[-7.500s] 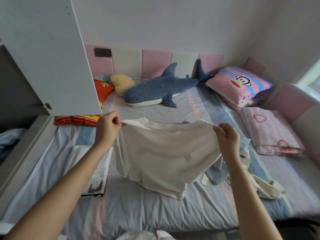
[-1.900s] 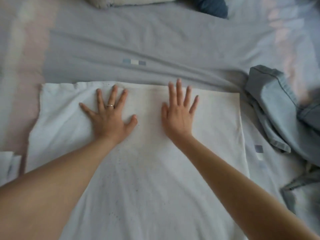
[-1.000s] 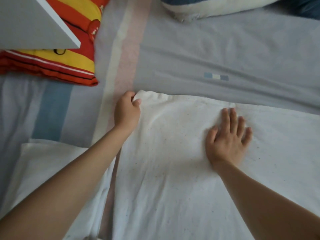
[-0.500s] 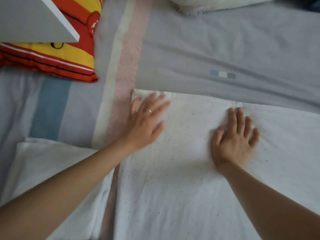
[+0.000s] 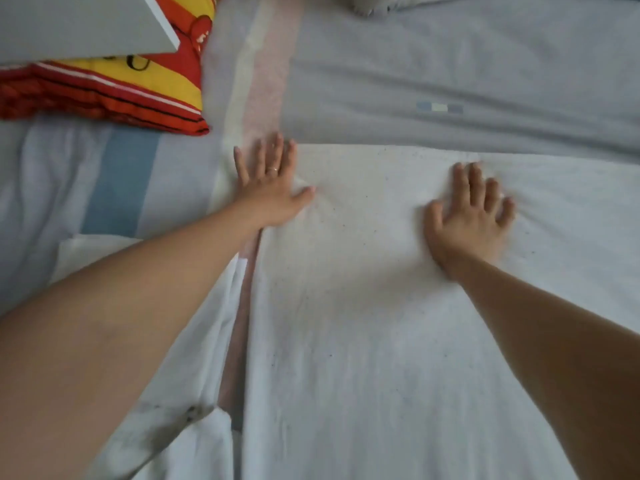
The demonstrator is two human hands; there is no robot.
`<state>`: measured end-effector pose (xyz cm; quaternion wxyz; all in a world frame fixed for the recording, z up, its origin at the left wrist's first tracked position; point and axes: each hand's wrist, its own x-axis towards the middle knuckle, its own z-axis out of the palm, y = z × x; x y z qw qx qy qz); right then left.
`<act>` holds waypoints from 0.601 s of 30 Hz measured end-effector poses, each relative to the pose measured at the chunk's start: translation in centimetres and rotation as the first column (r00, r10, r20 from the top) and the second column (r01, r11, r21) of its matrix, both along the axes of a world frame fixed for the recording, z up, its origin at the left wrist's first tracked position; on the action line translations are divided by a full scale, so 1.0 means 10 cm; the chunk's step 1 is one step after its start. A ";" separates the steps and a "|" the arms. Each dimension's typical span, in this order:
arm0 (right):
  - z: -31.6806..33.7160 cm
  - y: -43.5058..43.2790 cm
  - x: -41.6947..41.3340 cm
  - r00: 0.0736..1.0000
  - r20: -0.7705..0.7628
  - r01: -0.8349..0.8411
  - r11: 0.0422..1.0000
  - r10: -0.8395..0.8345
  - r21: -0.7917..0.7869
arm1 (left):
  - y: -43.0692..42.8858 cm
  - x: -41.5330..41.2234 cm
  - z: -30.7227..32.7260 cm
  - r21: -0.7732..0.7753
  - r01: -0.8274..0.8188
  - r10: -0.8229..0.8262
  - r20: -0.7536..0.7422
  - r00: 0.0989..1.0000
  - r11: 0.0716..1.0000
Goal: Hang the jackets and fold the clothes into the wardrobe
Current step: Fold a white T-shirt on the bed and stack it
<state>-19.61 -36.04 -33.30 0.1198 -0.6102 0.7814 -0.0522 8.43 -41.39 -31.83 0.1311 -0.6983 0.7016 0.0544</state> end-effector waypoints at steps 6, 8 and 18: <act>0.13 0.56 -0.21 0.977 0.092 -0.199 0.976 0.191 0.086 | 1.68 -0.92 0.21 -0.215 0.209 -0.246 -0.164 0.955 0.954; 0.18 1.17 -0.45 0.973 0.052 -0.227 0.973 0.224 0.048 | 2.46 -1.04 0.13 -0.206 0.356 -0.392 -0.176 0.903 0.911; 0.43 3.12 -2.25 0.946 -0.175 0.303 0.939 -0.274 0.164 | 3.51 -0.95 -0.01 -0.002 0.025 -0.025 -0.189 0.982 1.000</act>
